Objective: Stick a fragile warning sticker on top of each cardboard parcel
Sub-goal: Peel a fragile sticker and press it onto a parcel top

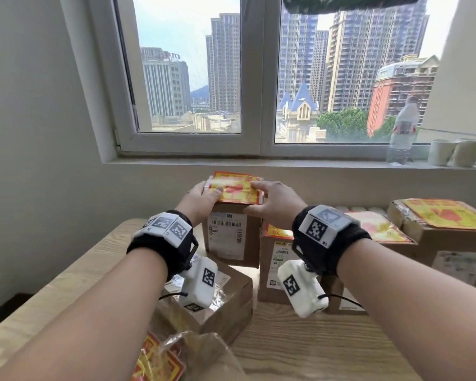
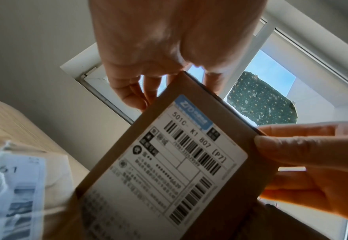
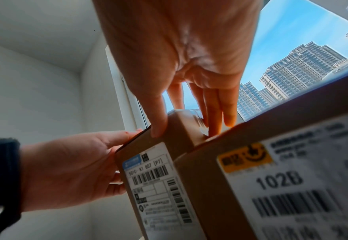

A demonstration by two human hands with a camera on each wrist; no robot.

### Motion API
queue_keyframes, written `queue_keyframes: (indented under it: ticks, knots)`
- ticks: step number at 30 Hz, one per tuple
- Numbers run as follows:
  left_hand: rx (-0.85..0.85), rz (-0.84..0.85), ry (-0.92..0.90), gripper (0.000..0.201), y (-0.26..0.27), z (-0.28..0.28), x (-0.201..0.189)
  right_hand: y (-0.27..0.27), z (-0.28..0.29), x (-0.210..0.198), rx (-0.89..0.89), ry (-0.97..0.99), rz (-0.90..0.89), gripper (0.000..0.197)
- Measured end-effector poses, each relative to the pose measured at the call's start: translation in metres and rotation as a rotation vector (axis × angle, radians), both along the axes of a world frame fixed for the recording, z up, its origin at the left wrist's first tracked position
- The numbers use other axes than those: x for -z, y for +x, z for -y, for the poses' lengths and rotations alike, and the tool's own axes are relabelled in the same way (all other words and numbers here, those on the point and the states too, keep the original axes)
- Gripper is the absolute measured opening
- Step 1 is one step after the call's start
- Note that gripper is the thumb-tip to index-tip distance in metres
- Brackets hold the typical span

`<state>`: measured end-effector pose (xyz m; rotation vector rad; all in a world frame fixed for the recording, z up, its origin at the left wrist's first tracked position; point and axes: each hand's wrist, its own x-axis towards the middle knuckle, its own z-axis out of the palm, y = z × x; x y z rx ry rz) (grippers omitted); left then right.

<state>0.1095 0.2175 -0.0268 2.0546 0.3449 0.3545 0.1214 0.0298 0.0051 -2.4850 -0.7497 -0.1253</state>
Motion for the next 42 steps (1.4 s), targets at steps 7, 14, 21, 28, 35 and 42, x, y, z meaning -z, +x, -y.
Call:
queue_keyframes:
  ticks: [7, 14, 21, 28, 35, 42]
  knots:
    - [-0.078, -0.18, 0.172, 0.042, -0.008, 0.006, 0.003, -0.003, -0.005, 0.01, 0.019, -0.186, 0.036, 0.061]
    - [-0.122, -0.347, 0.302, 0.036, -0.011, 0.008, -0.001, -0.002, -0.012, 0.017, 0.058, -0.29, 0.067, 0.034]
    - [-0.042, -0.297, 0.128, 0.029, -0.02, 0.013, 0.003, -0.003, -0.022, 0.018, 0.062, -0.379, 0.029, 0.046]
    - [-0.002, -0.266, 0.062, 0.03, -0.027, 0.017, 0.008, -0.011, -0.016, 0.023, 0.054, -0.401, 0.012, 0.044]
    - [-0.156, -0.29, 0.187, 0.06, -0.048, -0.004, 0.008, -0.052, -0.015, 0.013, -0.071, 0.103, 0.15, 0.026]
    - [-0.244, -0.547, 0.351, 0.039, -0.092, -0.034, 0.042, -0.075, -0.027, 0.067, -0.053, -0.256, -0.091, 0.036]
